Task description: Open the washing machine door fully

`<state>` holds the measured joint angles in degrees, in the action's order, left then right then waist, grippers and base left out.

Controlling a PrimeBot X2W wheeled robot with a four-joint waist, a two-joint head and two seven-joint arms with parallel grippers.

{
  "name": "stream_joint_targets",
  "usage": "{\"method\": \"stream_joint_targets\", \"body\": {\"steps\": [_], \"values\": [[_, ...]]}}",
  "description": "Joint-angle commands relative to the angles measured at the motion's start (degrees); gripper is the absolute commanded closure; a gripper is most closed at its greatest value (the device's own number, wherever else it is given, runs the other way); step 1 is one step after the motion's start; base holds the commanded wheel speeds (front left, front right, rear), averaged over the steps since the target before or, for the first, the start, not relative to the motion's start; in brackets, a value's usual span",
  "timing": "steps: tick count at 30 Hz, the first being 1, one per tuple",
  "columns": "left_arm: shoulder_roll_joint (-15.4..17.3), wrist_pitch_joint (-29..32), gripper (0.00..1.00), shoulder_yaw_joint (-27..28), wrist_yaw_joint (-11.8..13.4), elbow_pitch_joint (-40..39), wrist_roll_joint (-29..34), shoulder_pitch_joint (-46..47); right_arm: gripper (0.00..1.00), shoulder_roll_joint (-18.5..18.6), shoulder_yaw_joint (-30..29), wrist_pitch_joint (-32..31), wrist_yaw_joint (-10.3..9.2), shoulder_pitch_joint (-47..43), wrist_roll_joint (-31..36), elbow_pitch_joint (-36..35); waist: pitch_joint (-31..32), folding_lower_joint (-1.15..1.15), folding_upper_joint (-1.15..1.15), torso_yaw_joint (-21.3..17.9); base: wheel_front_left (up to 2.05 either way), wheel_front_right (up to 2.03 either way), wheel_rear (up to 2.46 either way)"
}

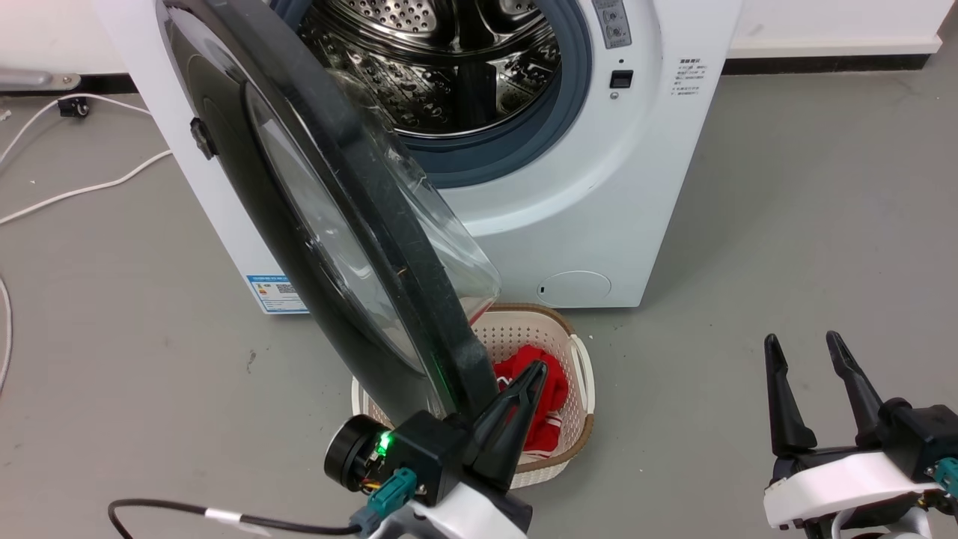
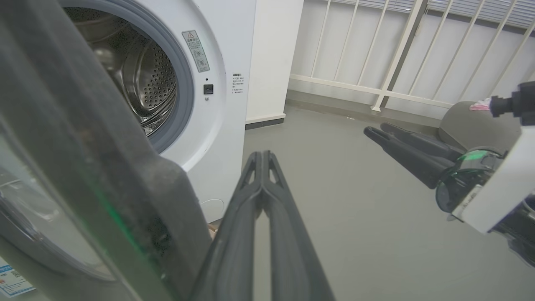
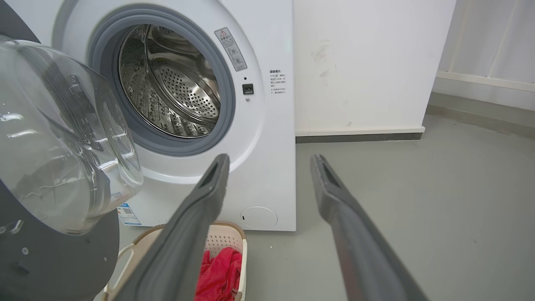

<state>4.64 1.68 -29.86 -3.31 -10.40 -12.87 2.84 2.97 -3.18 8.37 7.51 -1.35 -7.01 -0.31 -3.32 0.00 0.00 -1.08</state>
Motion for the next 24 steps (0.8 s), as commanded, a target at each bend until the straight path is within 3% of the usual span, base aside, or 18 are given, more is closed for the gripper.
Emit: {"method": "stream_joint_targets", "body": {"steps": [1, 13, 24], "values": [[-0.16, -0.42, 1.0, 0.1, 0.44, 0.91, 0.01, 1.05, 0.0, -0.18, 0.01, 0.1, -0.04, 0.51, 0.13, 0.13, -0.14, 0.0, 0.0, -0.16, 0.0, 0.0, 0.0], [0.23, -2.43, 1.0, 2.36, 2.8, 7.46, -0.19, 3.88, 0.0, -0.17, -0.19, -0.01, -0.04, 1.16, -0.35, 0.83, -0.76, 0.0, 0.0, -0.7, 0.0, 0.0, 0.0], [2.83, -4.24, 1.0, 4.23, 5.61, 4.53, 0.33, -0.65, 0.0, -0.17, 0.11, 0.21, -0.04, 0.68, -0.78, 1.35, 0.08, 0.0, 0.0, -0.06, 0.0, 0.0, 0.0]]}}
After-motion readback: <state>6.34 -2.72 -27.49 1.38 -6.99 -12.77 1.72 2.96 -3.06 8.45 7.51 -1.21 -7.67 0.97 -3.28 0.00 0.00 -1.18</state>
